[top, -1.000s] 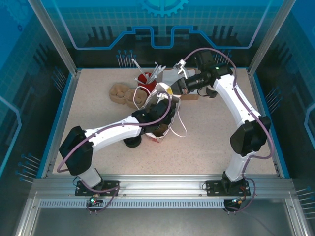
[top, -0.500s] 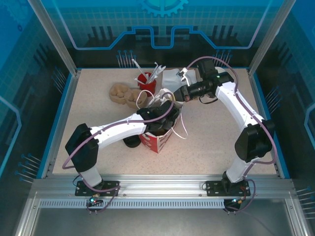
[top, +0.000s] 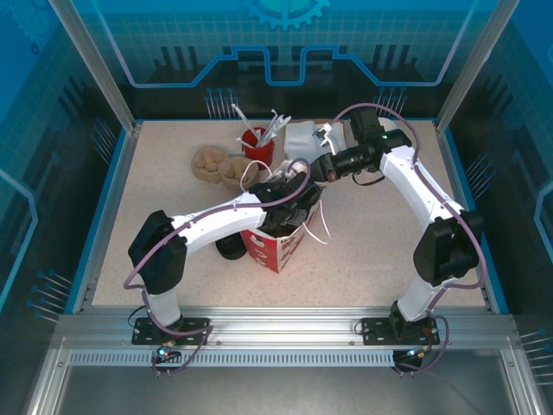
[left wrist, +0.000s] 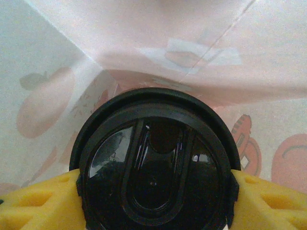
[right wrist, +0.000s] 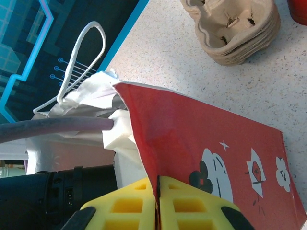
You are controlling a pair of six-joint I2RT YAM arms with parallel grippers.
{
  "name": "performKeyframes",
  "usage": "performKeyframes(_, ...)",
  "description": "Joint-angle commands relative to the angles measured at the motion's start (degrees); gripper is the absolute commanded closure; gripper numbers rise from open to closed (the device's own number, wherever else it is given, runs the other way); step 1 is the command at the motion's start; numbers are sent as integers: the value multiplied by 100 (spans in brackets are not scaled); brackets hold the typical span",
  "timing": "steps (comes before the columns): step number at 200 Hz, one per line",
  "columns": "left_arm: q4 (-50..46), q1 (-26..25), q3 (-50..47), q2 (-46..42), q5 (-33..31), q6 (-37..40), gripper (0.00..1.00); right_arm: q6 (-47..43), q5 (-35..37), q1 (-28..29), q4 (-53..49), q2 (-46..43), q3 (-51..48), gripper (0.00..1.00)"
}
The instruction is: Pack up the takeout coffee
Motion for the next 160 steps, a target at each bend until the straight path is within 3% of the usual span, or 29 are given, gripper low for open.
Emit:
performKeyframes(1,-44,211,209,401,315,-239,32,-48,-718,114,-614,-291,-109,89)
performKeyframes(78,-238,276,347,734,605,-194,33,186,-420,-100,-592,-275,107,71)
performKeyframes(160,-348,279,581,988,727,-129,33,750,499,-323,-1088,-243,1574,52)
